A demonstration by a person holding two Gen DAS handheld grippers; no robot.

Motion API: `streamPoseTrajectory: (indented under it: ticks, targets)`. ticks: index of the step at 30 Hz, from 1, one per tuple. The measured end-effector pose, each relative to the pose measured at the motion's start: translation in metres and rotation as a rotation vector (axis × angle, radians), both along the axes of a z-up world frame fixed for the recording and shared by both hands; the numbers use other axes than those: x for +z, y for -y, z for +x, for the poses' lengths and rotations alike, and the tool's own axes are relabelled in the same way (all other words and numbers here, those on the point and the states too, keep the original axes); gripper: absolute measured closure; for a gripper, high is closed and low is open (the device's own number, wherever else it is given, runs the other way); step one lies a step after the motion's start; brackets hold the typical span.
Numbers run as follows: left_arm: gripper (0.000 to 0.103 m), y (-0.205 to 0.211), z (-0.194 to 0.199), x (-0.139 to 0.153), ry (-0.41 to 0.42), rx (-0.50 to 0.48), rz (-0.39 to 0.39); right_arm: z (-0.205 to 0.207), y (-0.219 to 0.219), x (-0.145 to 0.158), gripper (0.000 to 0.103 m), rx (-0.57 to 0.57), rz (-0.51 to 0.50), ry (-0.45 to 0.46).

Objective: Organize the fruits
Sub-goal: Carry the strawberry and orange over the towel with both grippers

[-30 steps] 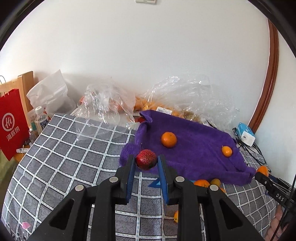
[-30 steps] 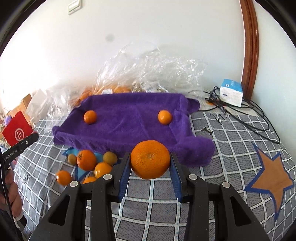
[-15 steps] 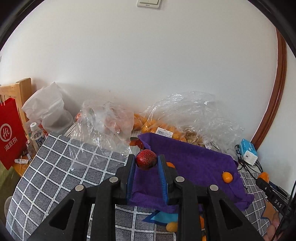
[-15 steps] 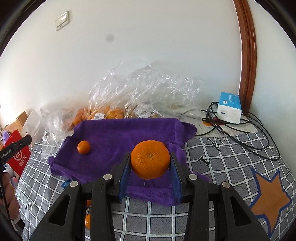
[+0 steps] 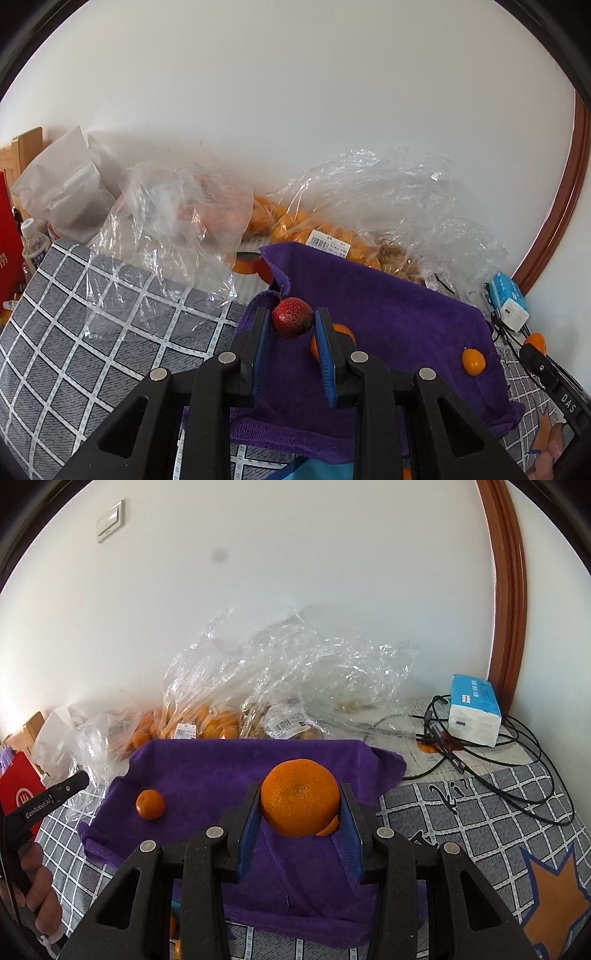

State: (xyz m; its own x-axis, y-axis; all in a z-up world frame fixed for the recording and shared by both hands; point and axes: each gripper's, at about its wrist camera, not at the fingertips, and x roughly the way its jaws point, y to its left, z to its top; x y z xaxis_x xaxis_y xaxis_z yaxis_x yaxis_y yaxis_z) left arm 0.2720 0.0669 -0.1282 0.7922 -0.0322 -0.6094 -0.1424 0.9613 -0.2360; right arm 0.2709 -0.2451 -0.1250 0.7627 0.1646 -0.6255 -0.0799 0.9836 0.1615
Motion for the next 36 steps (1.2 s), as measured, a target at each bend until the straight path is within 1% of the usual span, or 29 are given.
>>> streamPoseTrajectory:
  ticks: [3, 5, 7, 10, 12, 16, 19, 23, 30, 36]
  targets:
    - [0.080, -0.001, 0.002, -0.011, -0.006, -0.005, -0.007, 0.007, 0.003, -0.015, 0.063, -0.008, -0.001, -0.034]
    - [0.080, -0.001, 0.003, -0.015, -0.005, -0.009, 0.006, 0.010, 0.005, -0.024, 0.063, -0.011, 0.014, -0.051]
    - [0.079, -0.003, 0.004, -0.019, -0.008, -0.005, 0.000, 0.012, 0.006, -0.032, 0.063, -0.014, 0.018, -0.067]
    - [0.080, -0.005, 0.007, -0.023, -0.026, -0.002, -0.013, 0.015, 0.001, -0.041, 0.063, -0.008, -0.009, -0.087]
    - [0.080, -0.004, 0.007, -0.023, -0.022, -0.001, -0.001, 0.016, -0.003, -0.046, 0.063, -0.004, -0.022, -0.097]
    - [0.080, -0.002, 0.009, -0.028, -0.038, -0.006, 0.012, 0.016, -0.010, -0.050, 0.063, 0.014, -0.040, -0.100]
    - [0.079, 0.002, 0.012, -0.032, -0.056, -0.012, 0.041, 0.018, -0.013, -0.056, 0.063, 0.021, -0.046, -0.118]
    - [0.079, 0.004, 0.014, -0.036, -0.081, -0.022, 0.043, 0.020, -0.016, -0.062, 0.063, 0.022, -0.071, -0.137]
    - [0.079, 0.007, 0.017, -0.040, -0.097, -0.031, 0.059, 0.018, -0.021, -0.063, 0.063, 0.031, -0.099, -0.143]
    - [0.079, 0.009, 0.019, -0.042, -0.108, -0.036, 0.093, 0.017, -0.022, -0.069, 0.063, 0.020, -0.128, -0.167]
